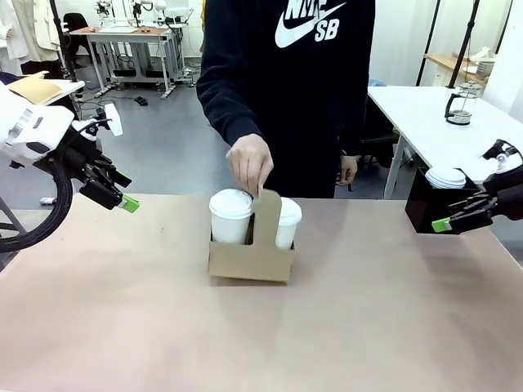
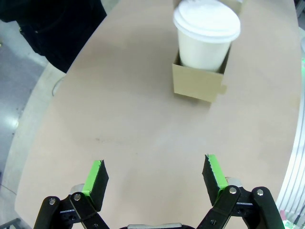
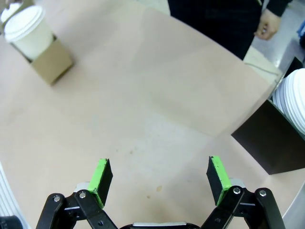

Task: Pour a drink into a cup and package it in a carrier.
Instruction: Insert the held 600 ml Paper Cup into the Cup Carrier.

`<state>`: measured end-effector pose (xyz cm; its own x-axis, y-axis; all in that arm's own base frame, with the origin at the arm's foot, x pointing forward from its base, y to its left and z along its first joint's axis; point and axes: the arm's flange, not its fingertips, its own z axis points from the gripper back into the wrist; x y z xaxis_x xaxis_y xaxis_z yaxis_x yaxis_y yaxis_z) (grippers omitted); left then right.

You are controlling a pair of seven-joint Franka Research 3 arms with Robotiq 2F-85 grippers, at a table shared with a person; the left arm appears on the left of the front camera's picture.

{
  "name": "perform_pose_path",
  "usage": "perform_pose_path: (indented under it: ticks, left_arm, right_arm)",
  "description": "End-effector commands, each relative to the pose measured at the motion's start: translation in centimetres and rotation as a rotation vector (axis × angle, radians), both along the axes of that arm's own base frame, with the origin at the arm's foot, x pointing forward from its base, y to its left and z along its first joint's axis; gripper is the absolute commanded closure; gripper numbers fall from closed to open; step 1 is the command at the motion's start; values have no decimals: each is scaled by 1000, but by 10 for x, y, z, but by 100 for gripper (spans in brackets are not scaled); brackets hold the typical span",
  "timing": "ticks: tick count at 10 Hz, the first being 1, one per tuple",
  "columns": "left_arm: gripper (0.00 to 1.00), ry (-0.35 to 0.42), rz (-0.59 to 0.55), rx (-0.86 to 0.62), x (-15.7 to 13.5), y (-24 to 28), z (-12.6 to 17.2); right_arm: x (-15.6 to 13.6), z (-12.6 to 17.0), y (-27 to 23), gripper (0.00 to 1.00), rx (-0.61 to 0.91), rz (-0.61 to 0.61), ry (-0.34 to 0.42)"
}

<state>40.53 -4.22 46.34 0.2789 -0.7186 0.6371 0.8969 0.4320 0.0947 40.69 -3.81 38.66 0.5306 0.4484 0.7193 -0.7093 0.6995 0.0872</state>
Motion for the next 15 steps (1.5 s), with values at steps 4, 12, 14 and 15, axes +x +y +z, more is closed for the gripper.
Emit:
perform_pose_path:
  ticks: [4, 12, 14, 15]
  left_arm:
    - [0, 3, 2, -16, 2, -1, 0]
    - [0, 3, 2, -16, 2, -1, 0]
    - [0, 3, 2, -16, 2, -1, 0]
    - [0, 3, 2, -16, 2, -1, 0]
  right_arm:
    - [-1, 0, -2, 0, -12, 10, -10]
    - [-1, 0, -2, 0, -12, 10, -10]
    - [-1, 0, -2, 0, -12, 10, -10]
    - [-1, 0, -2, 0, -12, 10, -10]
